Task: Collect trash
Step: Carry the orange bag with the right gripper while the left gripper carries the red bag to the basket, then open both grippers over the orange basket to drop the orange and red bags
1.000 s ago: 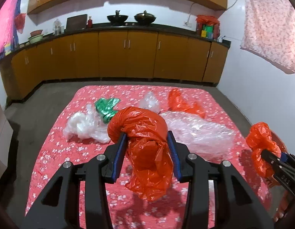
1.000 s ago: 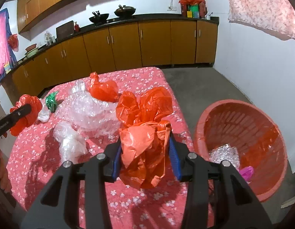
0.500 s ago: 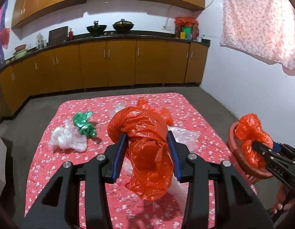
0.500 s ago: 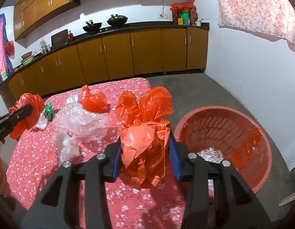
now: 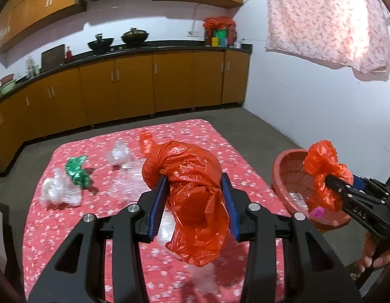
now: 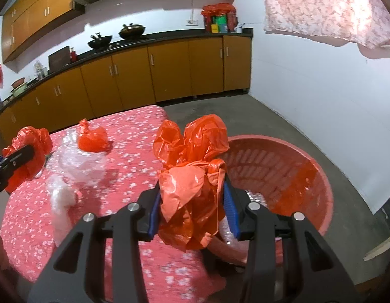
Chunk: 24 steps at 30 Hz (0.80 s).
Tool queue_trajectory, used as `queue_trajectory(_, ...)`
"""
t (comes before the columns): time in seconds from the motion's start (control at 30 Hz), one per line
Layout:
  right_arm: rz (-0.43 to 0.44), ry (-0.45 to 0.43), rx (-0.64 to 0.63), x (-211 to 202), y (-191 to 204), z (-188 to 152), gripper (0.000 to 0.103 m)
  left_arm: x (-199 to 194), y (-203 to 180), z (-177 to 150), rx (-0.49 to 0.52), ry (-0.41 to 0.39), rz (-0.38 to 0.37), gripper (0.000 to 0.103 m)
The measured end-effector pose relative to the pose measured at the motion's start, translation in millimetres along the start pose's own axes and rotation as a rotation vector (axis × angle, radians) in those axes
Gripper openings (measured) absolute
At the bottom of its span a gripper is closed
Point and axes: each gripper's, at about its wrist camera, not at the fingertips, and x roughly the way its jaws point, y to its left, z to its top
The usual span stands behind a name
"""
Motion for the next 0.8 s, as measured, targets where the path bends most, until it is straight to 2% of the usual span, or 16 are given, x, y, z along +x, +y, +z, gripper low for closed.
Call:
queue_trajectory(0.53,-0.091,0.013,0.073,1,-56,-9,0.042,19,-67,-1,0.107,0.026,-0.121,0.043)
queue_trajectory(0.8,-0.131,0.015,0.102,3,-83,-12,0.042,30,-99,3,0.147,0.027,-0.216,0.043)
